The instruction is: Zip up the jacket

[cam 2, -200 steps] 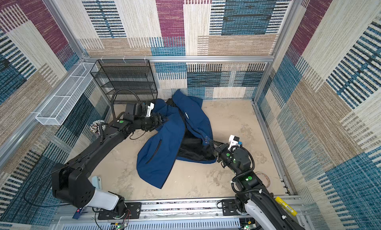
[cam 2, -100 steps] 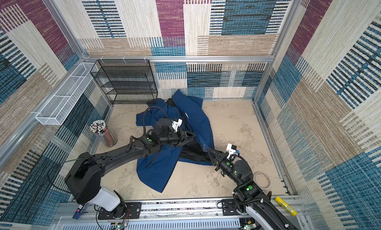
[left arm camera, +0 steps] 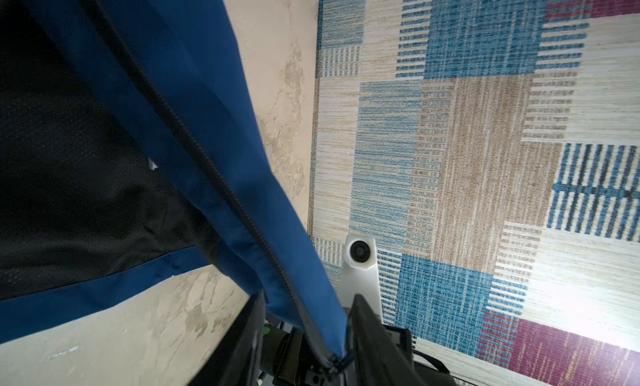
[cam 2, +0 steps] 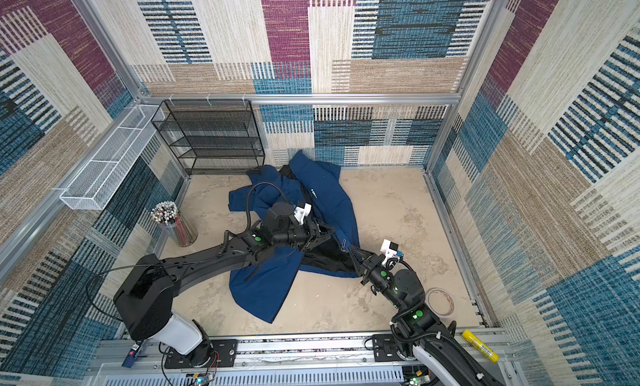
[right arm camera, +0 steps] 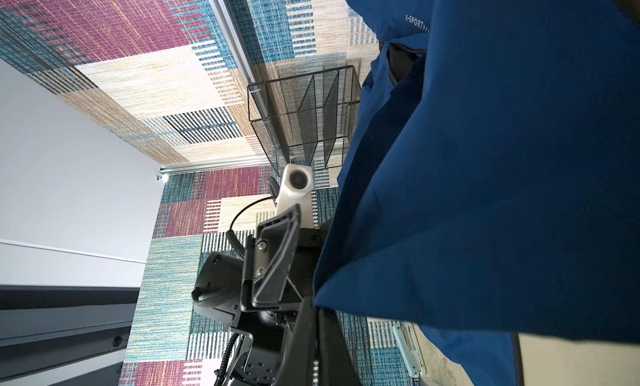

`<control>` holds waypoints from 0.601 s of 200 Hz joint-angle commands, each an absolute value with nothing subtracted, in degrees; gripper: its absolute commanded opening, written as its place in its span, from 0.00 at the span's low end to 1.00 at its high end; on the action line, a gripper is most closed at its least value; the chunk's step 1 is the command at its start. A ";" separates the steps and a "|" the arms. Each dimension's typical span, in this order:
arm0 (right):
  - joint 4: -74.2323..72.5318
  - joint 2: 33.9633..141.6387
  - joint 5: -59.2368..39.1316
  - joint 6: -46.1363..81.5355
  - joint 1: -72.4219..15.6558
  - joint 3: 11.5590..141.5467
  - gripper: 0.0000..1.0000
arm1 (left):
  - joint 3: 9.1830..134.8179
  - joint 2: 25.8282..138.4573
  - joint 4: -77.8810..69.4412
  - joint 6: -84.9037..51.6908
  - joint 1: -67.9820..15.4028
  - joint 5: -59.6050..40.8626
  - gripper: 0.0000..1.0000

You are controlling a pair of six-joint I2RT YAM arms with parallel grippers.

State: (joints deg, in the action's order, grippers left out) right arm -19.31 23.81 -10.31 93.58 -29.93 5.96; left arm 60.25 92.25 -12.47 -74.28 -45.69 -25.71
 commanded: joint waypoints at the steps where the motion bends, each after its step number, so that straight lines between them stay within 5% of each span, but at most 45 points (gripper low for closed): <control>1: -22.08 23.57 -10.73 93.69 -29.97 6.42 0.00 | 60.95 93.42 -16.35 -76.80 -46.54 -26.55 0.42; 52: -21.14 22.44 -10.99 93.78 -29.97 6.11 0.00 | 62.43 95.46 -19.78 -78.46 -47.55 -26.46 0.33; 108: -19.44 22.32 -11.55 93.28 -29.97 6.73 0.00 | 62.48 94.99 -19.49 -77.37 -47.58 -26.11 0.00; 120: -17.11 22.28 -11.94 92.70 -29.97 7.41 0.23 | 63.25 94.73 -17.61 -76.38 -47.55 -26.18 0.00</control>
